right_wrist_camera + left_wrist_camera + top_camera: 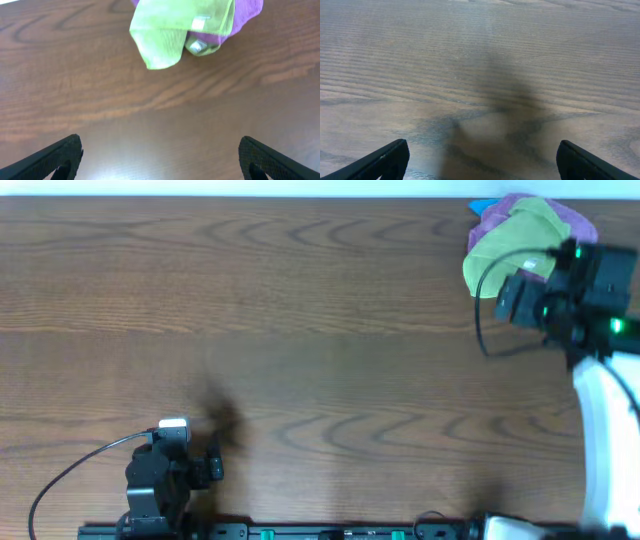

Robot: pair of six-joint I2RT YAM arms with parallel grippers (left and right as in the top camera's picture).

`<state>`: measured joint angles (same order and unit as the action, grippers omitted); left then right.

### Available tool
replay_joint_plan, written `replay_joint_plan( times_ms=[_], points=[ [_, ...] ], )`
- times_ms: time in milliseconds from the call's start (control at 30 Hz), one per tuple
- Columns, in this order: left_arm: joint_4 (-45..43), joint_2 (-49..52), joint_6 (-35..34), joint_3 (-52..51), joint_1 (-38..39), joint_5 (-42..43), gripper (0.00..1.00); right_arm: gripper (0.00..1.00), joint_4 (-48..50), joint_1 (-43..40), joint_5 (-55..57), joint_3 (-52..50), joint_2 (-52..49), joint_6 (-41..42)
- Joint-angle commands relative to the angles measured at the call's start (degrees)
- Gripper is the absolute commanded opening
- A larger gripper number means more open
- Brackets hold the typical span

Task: Fold the cloth
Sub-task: 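Reach the right gripper forward to the green cloth on the pile, then lower the right gripper and pinch the green cloth's edge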

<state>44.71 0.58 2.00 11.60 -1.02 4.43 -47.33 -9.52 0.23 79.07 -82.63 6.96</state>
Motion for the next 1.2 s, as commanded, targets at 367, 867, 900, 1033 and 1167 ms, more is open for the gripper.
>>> replay_joint_plan(
  times_ms=[367,867,900,1033,1167],
  points=[
    [1.79,-0.35,1.25,-1.22,0.15,-0.39,0.95,0.99,4.66,-3.28,-3.28,24.96,-27.80,-1.90],
    [1.79,-0.35,1.25,-1.22,0.15,-0.39,0.95,0.99,22.88,-3.58,1.53,24.96,-39.26,-2.73],
    [1.79,-0.35,1.25,-1.22,0.15,-0.39,0.95,0.99,23.56,-3.61,1.60,24.96,-40.02,-2.75],
    [1.79,-0.35,1.25,-1.22,0.15,-0.39,0.95,0.99,27.06,-3.69,4.72,24.96,-43.12,-2.84],
    [1.79,-0.35,1.25,-1.22,0.15,-0.39,0.95,0.99,29.51,-3.96,7.63,24.96,-44.04,-4.68]
  ],
)
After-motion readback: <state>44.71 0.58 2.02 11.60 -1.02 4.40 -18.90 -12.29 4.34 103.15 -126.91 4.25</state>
